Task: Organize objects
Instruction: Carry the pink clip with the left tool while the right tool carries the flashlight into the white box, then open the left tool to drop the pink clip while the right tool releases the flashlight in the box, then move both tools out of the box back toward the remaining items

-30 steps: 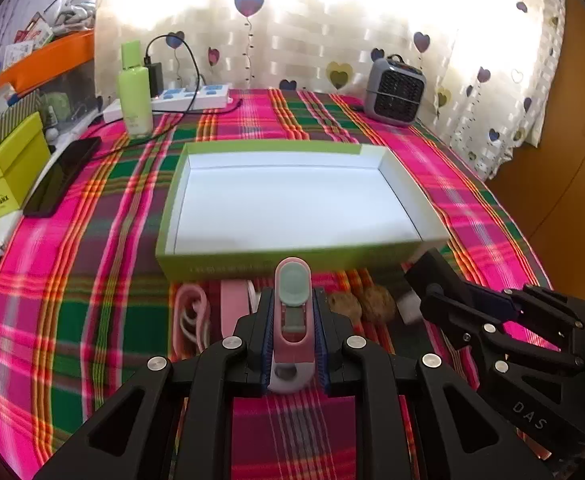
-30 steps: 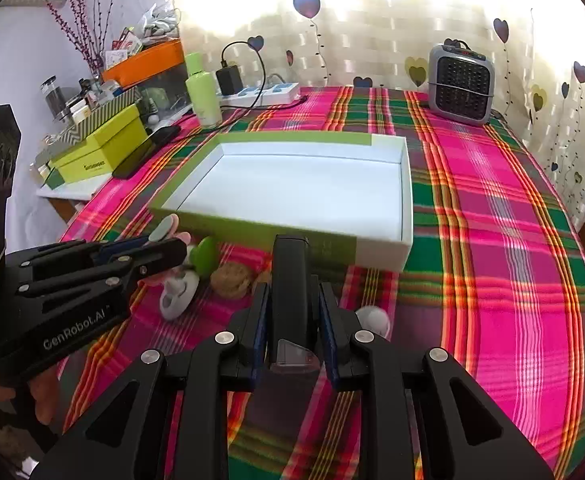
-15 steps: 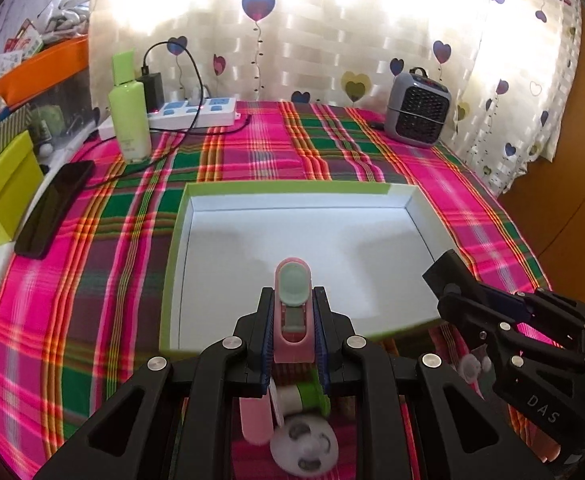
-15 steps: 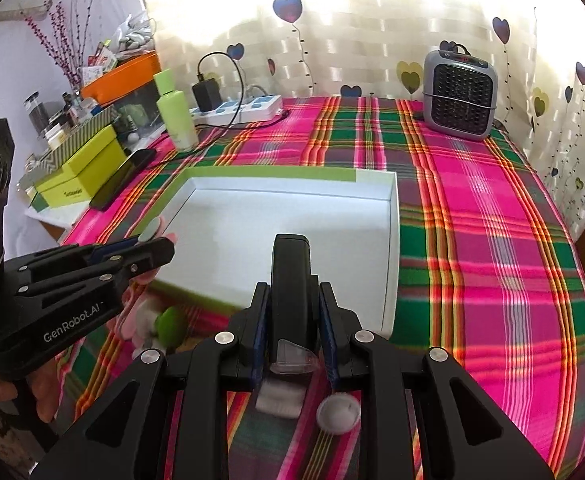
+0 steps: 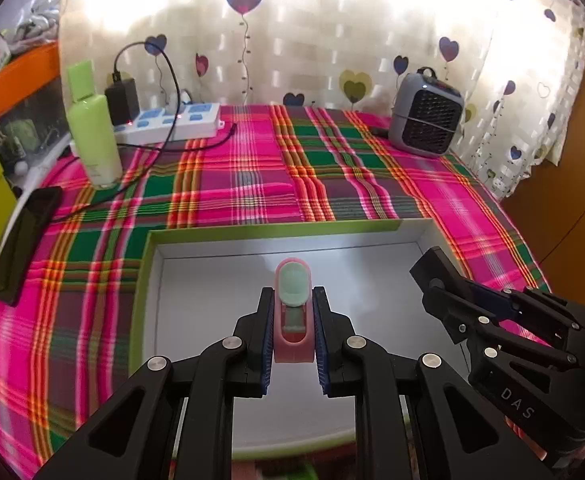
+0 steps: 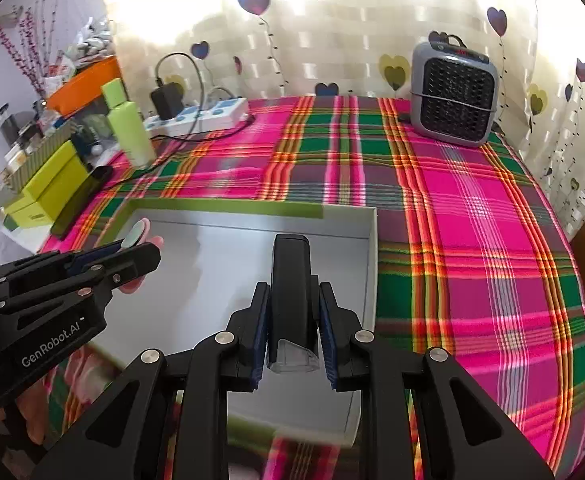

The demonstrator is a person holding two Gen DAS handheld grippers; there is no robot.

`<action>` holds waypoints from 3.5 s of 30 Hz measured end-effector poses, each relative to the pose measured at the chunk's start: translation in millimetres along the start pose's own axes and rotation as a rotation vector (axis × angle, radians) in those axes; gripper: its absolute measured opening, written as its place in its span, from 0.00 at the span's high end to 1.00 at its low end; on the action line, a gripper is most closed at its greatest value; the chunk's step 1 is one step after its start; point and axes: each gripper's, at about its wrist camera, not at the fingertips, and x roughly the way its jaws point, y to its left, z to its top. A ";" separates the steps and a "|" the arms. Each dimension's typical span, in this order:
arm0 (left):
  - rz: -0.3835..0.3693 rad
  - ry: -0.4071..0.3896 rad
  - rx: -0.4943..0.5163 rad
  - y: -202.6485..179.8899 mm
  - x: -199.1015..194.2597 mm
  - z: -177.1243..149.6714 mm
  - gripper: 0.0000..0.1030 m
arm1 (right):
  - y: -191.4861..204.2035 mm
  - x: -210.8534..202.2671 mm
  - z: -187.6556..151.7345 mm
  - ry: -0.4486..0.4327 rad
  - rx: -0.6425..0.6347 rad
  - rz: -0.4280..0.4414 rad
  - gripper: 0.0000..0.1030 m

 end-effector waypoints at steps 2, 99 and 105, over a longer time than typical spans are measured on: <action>-0.006 0.012 0.007 -2.1 9.0 3.7 0.84 | -2.4 6.3 3.5 0.009 0.002 -0.006 0.76; 0.004 0.017 -0.012 -1.0 -7.7 -14.2 0.52 | 5.2 -10.3 -8.5 -0.031 0.014 -0.005 0.54; 0.011 0.006 -0.019 -0.9 -20.1 -28.7 0.52 | 12.2 -22.2 -21.6 -0.042 0.011 -0.010 0.54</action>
